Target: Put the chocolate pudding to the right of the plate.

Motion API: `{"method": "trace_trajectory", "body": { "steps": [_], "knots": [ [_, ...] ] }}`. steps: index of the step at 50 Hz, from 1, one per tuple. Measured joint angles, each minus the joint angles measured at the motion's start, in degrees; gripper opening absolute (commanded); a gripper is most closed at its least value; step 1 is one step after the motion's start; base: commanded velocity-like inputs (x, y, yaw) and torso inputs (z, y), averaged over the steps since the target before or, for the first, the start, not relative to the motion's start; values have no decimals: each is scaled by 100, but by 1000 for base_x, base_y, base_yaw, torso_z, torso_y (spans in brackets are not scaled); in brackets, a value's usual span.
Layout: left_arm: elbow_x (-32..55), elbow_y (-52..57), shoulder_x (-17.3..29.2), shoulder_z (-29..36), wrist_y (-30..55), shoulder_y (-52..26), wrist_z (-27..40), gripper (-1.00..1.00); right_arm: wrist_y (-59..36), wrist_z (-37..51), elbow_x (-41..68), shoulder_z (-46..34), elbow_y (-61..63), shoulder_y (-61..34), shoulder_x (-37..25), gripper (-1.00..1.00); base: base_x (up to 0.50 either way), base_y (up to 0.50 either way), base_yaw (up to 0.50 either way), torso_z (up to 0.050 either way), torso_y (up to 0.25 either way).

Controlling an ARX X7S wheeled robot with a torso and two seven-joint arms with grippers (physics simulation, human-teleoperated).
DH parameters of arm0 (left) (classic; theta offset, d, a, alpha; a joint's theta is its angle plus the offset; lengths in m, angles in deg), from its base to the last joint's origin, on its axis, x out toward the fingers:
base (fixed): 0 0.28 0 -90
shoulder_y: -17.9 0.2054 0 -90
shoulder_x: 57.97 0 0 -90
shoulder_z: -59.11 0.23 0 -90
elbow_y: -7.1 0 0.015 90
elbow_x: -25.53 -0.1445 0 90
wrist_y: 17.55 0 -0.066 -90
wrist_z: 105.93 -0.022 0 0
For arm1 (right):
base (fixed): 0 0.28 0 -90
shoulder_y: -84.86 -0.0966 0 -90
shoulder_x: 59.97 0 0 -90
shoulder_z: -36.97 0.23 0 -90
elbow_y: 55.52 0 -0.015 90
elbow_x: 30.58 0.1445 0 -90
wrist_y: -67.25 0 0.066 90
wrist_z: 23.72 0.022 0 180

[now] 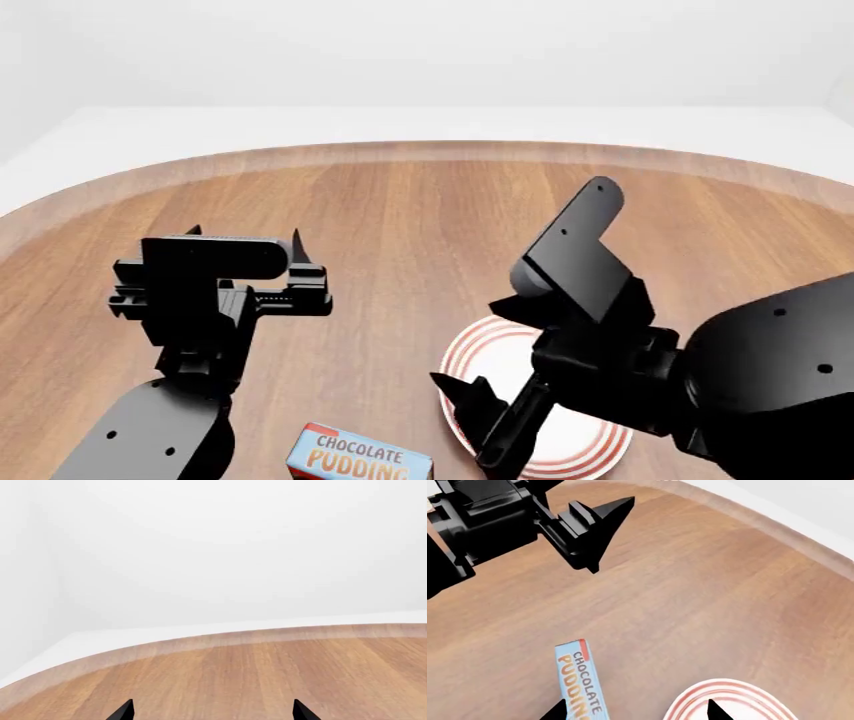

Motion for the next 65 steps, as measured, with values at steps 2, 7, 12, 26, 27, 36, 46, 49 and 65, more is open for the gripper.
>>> {"method": "trace_trajectory", "body": {
  "steps": [2,7,12,26,27,36,46,49,65],
  "knots": [
    [4,-4,3,3,-4,1,4,100,-33,-126,-145,-39,-67,35,66,100,0,0,0,0,0],
    [15,-17,10,14,-13,0,15,100,-109,-402,-465,-159,-212,99,226,100,0,0,0,0,0],
    [22,-39,17,28,-32,1,24,100,-164,-651,-750,-295,-325,141,385,100,0,0,0,0,0],
    [58,-62,34,49,-53,9,53,100,-245,-1183,-1375,-721,-582,176,773,100,0,0,0,0,0],
    [61,-62,35,51,-54,9,55,100,-246,-1220,-1421,-752,-602,176,794,100,0,0,0,0,0],
    [87,-64,48,65,-63,5,70,100,-228,-1543,-1808,-1032,-785,179,965,100,0,0,0,0,0],
    [115,-74,64,77,-86,17,85,100,-136,-1887,-2223,-1346,-953,255,1089,100,0,0,0,0,0],
    [124,-75,68,81,-91,22,90,100,-102,-1989,-2346,-1444,-1002,283,1117,100,0,0,0,0,0],
    [182,-53,94,82,-85,22,117,100,182,-2560,-3065,-1985,-1361,431,1250,100,0,0,0,0,0]
  ]
}}
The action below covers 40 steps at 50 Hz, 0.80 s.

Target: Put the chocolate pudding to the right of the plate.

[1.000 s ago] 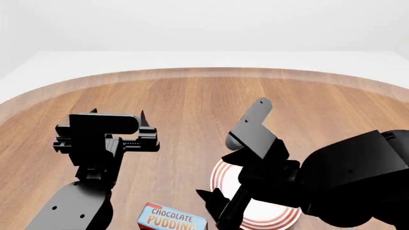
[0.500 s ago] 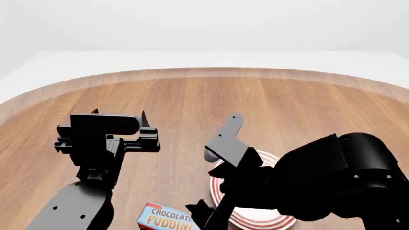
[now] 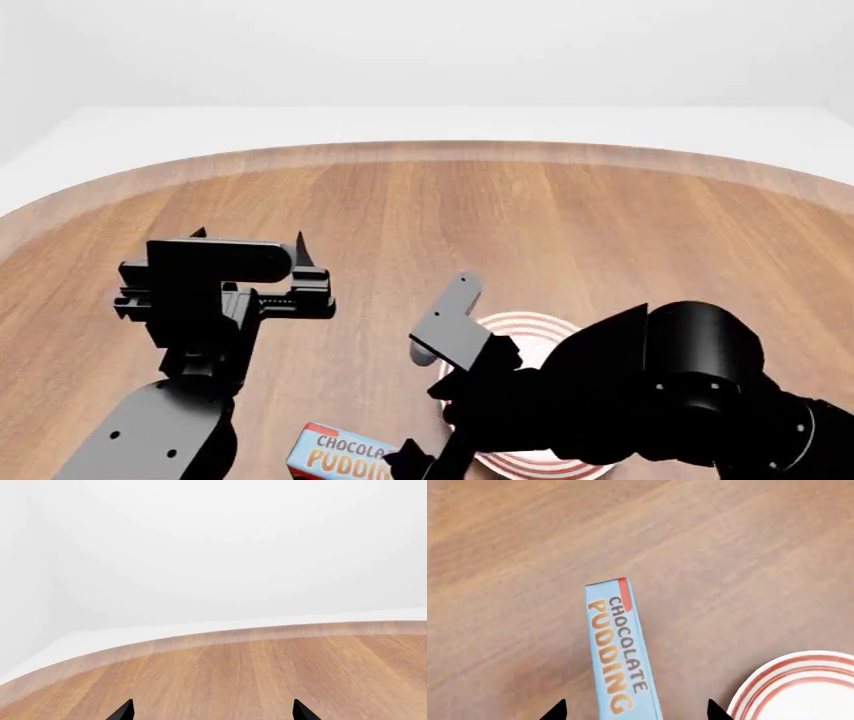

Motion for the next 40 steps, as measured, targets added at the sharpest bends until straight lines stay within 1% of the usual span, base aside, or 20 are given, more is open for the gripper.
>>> {"method": "trace_trajectory", "body": {
  "steps": [17,40],
  "knots": [
    [58,-9,24,4,-22,5,20,100,316,-521,-611,-506,-406,86,129,100,0,0,0,0,0],
    [108,-47,47,35,-105,55,55,100,448,-819,-969,-977,-656,97,266,100,0,0,0,0,0]
  ]
}}
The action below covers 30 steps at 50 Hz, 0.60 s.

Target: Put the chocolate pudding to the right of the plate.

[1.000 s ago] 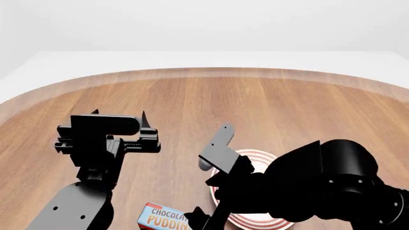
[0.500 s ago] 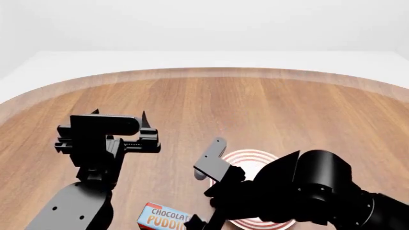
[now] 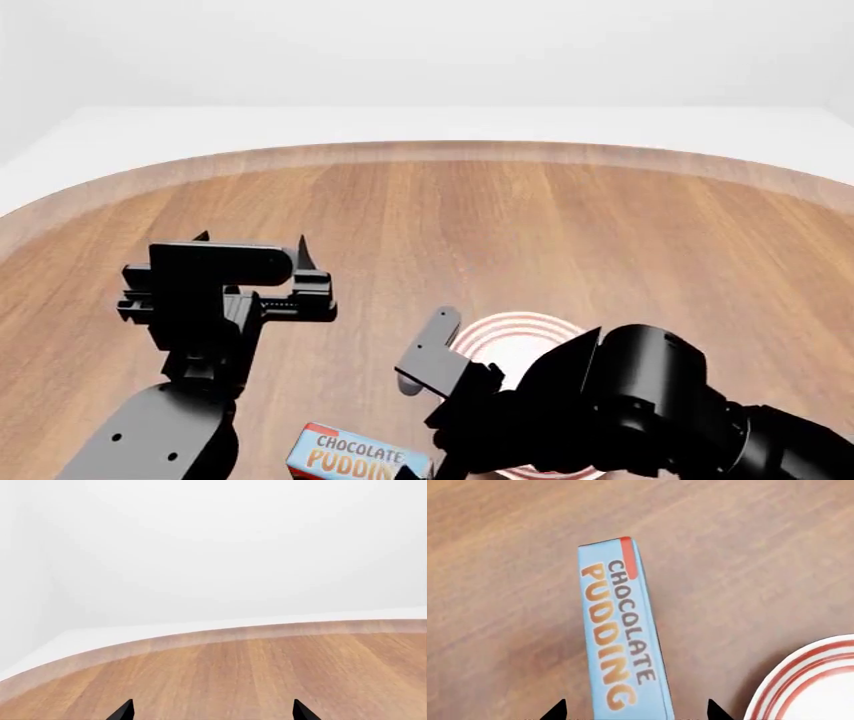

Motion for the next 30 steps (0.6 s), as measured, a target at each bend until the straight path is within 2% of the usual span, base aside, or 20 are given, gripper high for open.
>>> {"method": "trace_trajectory", "body": {
  "steps": [30],
  "knots": [
    [95,13,45,-5,-30,24,52,100,289,-348,-392,-525,-349,163,216,100,0,0,0,0,0]
  ]
}}
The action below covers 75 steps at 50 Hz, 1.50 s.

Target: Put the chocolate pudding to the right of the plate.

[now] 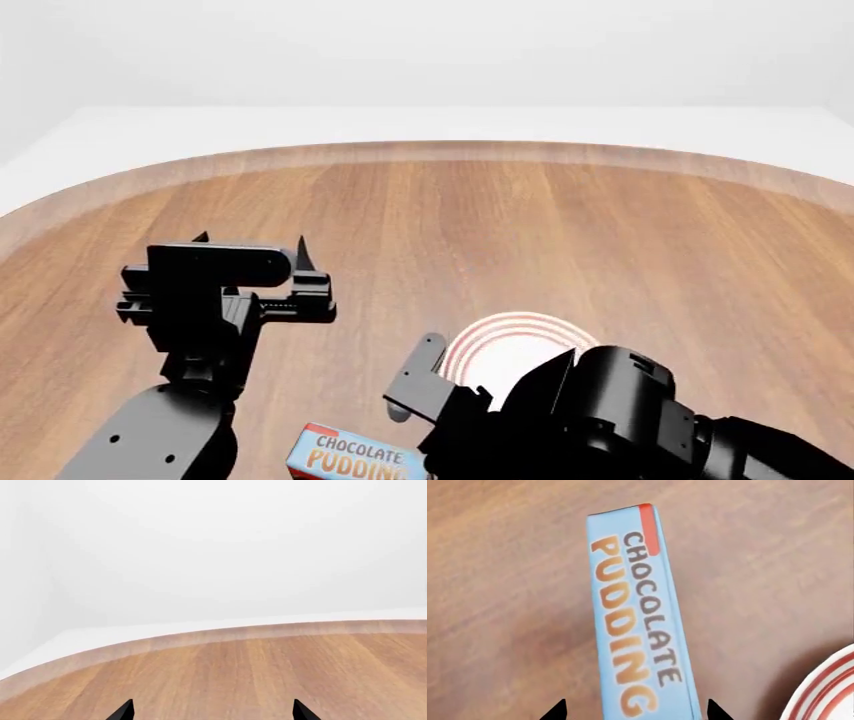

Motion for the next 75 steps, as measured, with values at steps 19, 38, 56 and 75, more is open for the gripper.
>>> {"method": "trace_trajectory", "body": {
  "steps": [19,38,56,75],
  "knots": [
    [65,3,16,18,-20,32,28,100,154,-112,-252,-338,-214,313,8,-100,0,0,0,0,0],
    [106,-29,40,42,-61,49,59,100,305,94,-213,-278,202,304,-149,-100,0,0,0,0,0],
    [158,-14,64,44,-50,15,100,100,-12,903,674,432,1126,2,-433,-100,0,0,0,0,0],
    [217,32,88,34,-27,-10,154,100,-702,2157,1541,1212,339,-705,-1003,-100,0,0,0,0,0]
  ]
}}
